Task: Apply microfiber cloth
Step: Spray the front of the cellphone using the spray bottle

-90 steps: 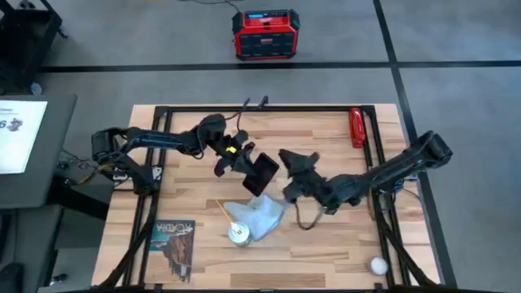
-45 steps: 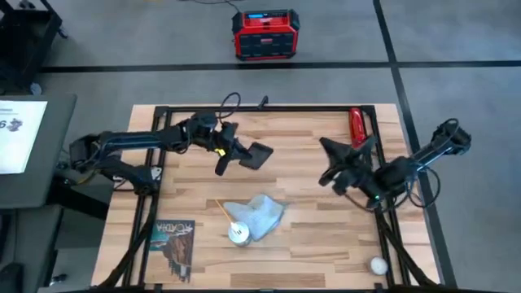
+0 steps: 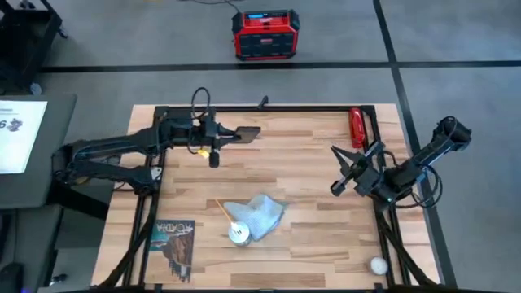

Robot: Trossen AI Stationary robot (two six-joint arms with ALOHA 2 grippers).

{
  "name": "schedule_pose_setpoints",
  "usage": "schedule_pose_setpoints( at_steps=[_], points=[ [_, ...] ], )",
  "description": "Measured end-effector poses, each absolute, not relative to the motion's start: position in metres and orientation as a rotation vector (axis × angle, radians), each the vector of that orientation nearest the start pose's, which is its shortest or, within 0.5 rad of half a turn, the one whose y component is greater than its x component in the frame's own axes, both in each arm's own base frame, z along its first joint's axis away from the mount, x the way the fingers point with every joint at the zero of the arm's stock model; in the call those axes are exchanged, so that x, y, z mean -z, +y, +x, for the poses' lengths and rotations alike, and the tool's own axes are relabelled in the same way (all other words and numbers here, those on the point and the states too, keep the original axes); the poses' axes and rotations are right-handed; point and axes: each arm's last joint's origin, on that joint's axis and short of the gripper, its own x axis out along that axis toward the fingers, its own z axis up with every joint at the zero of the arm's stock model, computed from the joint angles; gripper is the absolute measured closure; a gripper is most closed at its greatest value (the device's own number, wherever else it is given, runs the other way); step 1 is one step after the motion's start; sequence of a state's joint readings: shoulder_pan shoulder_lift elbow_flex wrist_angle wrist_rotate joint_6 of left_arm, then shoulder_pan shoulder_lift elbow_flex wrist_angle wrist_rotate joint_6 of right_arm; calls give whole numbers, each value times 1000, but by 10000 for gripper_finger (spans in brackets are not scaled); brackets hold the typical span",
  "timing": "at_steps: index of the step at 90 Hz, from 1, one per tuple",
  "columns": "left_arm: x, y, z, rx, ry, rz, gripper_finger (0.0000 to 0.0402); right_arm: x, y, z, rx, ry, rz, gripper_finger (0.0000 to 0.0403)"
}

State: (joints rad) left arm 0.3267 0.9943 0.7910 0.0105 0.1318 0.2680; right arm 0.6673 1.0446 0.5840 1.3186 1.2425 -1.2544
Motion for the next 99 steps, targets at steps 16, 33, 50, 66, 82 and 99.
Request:
schedule_pose_setpoints(
  at_steps=[16, 33, 50, 66, 82, 99],
  points=[
    [-294, 61, 189, -212, 127, 172, 392, -321, 97, 152, 652, -106, -353, 403],
    [-263, 52, 157, -272, 8, 110, 392, -297, 102, 150, 537, -100, -264, 403],
    [-255, 41, 131, -381, -5, 90, 392, -266, 92, 152, 310, -120, -74, 403],
    [-257, 28, 117, -461, -3, 99, 392, -236, 71, 178, 208, 3, 100, 403],
    [-253, 18, 108, -536, 44, 97, 392, -223, 63, 211, 47, -9, 158, 403],
    [-240, 8, 111, -563, 105, 94, 392, -230, 68, 258, -98, 51, 168, 403]
  ],
)
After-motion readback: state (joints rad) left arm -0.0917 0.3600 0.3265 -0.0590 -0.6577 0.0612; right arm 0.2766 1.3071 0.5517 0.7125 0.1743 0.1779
